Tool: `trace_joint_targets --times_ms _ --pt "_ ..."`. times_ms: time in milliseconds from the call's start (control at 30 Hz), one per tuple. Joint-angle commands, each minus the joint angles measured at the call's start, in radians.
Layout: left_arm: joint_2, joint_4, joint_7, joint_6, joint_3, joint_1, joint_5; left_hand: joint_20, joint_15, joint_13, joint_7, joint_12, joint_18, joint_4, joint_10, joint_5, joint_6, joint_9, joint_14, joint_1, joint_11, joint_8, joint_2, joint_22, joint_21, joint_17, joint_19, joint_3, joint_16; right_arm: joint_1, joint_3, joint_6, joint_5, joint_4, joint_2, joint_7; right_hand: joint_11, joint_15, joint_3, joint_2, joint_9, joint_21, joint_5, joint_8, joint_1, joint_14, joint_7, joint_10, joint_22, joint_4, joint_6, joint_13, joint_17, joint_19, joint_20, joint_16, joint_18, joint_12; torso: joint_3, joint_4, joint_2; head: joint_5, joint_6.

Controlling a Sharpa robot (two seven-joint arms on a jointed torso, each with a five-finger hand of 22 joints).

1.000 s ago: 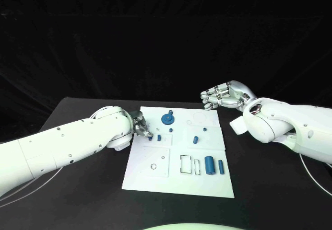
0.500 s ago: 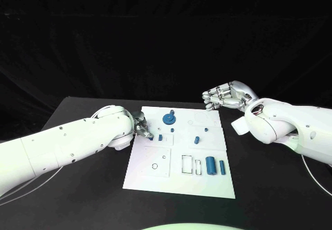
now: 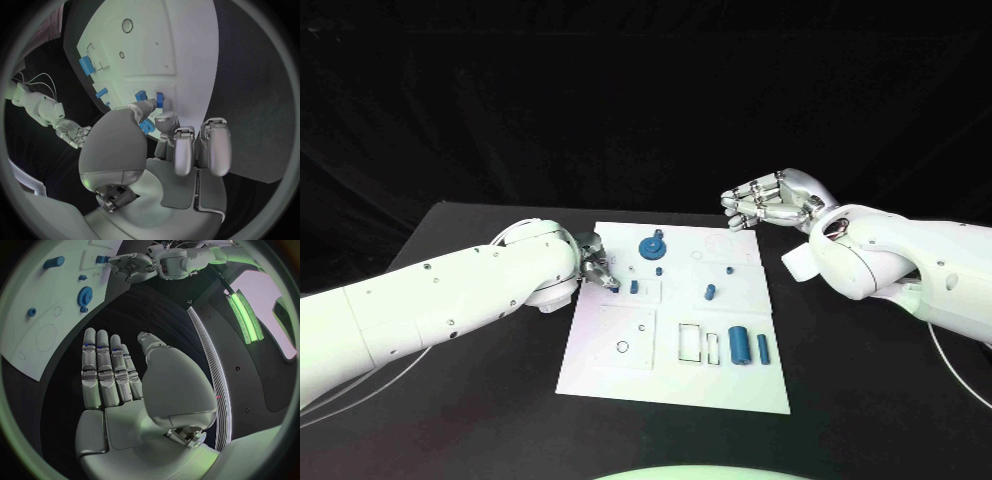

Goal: Assemble the parts on the task board

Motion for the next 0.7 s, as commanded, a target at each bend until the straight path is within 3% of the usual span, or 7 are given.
trace_joint_targets --times_ms 33,300,700 --pt "0.007 0.001 -0.002 0.035 -0.002 -0.002 0.006 -0.002 -0.010 0.003 -0.025 0.005 -0.017 -0.114 0.009 0.002 0.032 -0.001 0.105 -0.023 -0.003 0.006 -0.003 0.106 0.003 0.263 0.016 0.115 0.003 -0.001 0.000 0.015 -0.002 0.002 0.000 0.008 0.006 0.000 -0.002 0.000 -0.002 0.004 0.004 -0.003 -0.006 -0.007 0.004 -0.003 0.001 -0.001 -0.005 -0.002 -0.001 -0.010 0.001 -0.002 -0.005 0.000 0.0005 -0.0005 0.000 0.000 0.000" --pt "0.015 -0.013 -0.003 0.037 -0.002 -0.002 0.008 -0.007 -0.017 0.011 -0.038 0.011 -0.017 -0.074 0.013 -0.001 0.043 -0.002 0.105 -0.081 -0.013 0.006 -0.013 0.108 0.004 0.263 0.017 0.053 0.003 -0.001 0.000 0.015 -0.001 0.003 -0.001 0.008 0.006 0.000 -0.002 0.000 -0.002 0.004 0.004 -0.003 -0.006 -0.007 0.004 -0.003 0.001 -0.001 -0.005 -0.002 -0.001 -0.010 0.001 -0.002 -0.005 0.000 0.0006 -0.0006 0.000 -0.001 0.001" --pt "0.026 -0.034 -0.004 0.041 -0.002 -0.002 0.006 -0.011 -0.021 0.022 -0.042 0.019 -0.018 -0.035 0.015 -0.001 0.058 -0.010 0.105 -0.102 -0.016 -0.001 -0.015 0.113 0.006 0.263 0.020 -0.015 0.003 -0.001 0.000 0.014 0.000 0.003 -0.002 0.008 0.006 0.000 -0.002 0.000 -0.002 0.004 0.004 -0.003 -0.006 -0.007 0.004 -0.003 0.001 -0.001 -0.005 -0.002 -0.001 -0.010 0.001 -0.002 -0.005 0.000 0.0002 -0.0004 0.000 -0.004 0.003"
